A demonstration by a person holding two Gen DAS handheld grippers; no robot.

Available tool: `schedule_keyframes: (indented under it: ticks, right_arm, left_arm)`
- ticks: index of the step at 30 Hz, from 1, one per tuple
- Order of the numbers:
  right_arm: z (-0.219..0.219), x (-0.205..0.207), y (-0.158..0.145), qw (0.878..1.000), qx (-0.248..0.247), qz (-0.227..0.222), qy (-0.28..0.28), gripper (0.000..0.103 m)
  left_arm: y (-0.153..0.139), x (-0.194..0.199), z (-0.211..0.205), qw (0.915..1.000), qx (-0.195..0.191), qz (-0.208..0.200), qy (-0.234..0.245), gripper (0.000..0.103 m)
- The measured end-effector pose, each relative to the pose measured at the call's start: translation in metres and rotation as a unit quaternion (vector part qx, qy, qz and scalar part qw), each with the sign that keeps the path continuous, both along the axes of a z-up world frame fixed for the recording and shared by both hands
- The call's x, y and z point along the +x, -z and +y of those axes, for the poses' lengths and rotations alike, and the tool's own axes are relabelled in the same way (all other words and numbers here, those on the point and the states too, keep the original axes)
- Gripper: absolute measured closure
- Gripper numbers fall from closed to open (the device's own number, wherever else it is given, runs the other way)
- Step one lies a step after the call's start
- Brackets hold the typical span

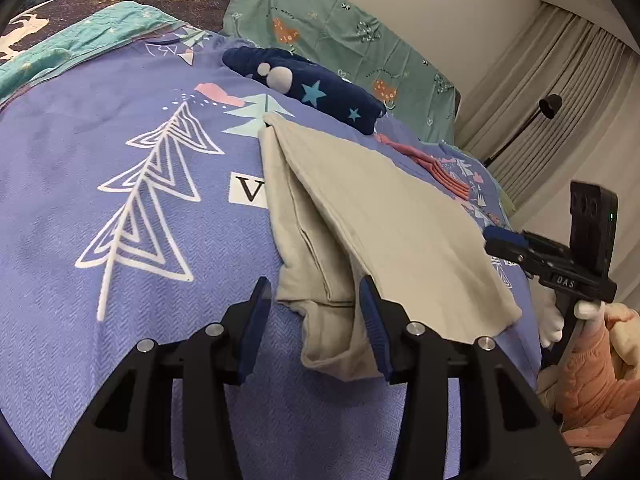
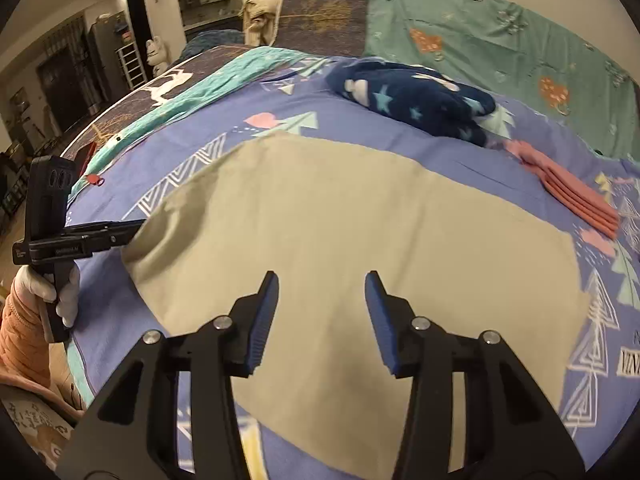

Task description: Fold small clothes

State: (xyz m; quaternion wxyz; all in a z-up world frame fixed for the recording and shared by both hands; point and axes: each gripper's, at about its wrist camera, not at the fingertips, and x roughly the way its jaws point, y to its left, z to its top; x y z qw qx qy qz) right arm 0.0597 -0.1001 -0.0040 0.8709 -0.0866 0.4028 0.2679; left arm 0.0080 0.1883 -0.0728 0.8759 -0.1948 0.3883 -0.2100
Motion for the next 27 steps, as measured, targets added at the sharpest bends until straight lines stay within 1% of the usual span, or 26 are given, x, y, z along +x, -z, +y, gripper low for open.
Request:
schedule_keyframes:
  ticks: [4,7,10,13,17,19,21,23,24,25,26,27]
  right_arm:
    - [0.034,0.019,0.000,1.000,-0.006,0.003,-0.026,0.056]
    - [0.061,0.038,-0.002,0.999,-0.012,0.001,-0.038,0.056]
    - [0.092,0.059,-0.003,0.999,-0.012,0.006,-0.051,0.056]
    - [0.131,0.081,-0.003,0.997,-0.022,0.006,-0.069,0.056]
    - [0.182,0.104,0.001,0.994,-0.062,-0.008,-0.089,0.056]
    - [0.207,0.114,0.009,0.992,-0.089,-0.005,-0.092,0.057]
    - [0.230,0.122,0.024,0.987,-0.130,0.006,-0.091,0.065]
    - [0.239,0.128,0.039,0.982,-0.170,0.012,-0.075,0.065]
    - [0.242,0.132,0.048,0.980,-0.188,0.014,-0.066,0.065]
    - [0.243,0.135,0.054,0.979,-0.195,0.016,-0.062,0.065]
    - [0.243,0.138,0.059,0.978,-0.198,0.018,-0.057,0.068]
    - [0.239,0.142,0.062,0.979,-0.195,0.020,-0.048,0.086]
  left_arm:
    - [0.005,0.006,-0.007,0.9998,-0.004,0.014,0.011,0.056]
    - [0.008,0.007,-0.010,0.9997,-0.006,0.017,0.014,0.053]
    - [0.009,0.010,-0.008,0.9995,-0.017,0.020,0.015,0.052]
    - [0.010,0.013,-0.007,0.9993,-0.023,0.024,0.014,0.048]
    - [0.010,0.017,-0.011,0.9993,-0.022,0.027,0.017,0.047]
    - [0.009,0.018,-0.012,0.9992,-0.023,0.024,0.019,0.048]
    - [0.007,0.019,-0.014,0.9987,-0.036,0.023,0.028,0.052]
    - [0.004,0.019,-0.016,0.9979,-0.049,0.013,0.041,0.065]
    - [0.001,0.019,-0.017,0.9977,-0.050,0.006,0.045,0.067]
    - [-0.002,0.018,-0.019,0.9974,-0.052,-0.003,0.050,0.072]
    - [-0.004,0.018,-0.020,0.9971,-0.054,-0.009,0.054,0.075]
    - [-0.005,0.019,-0.021,0.9968,-0.055,-0.013,0.057,0.076]
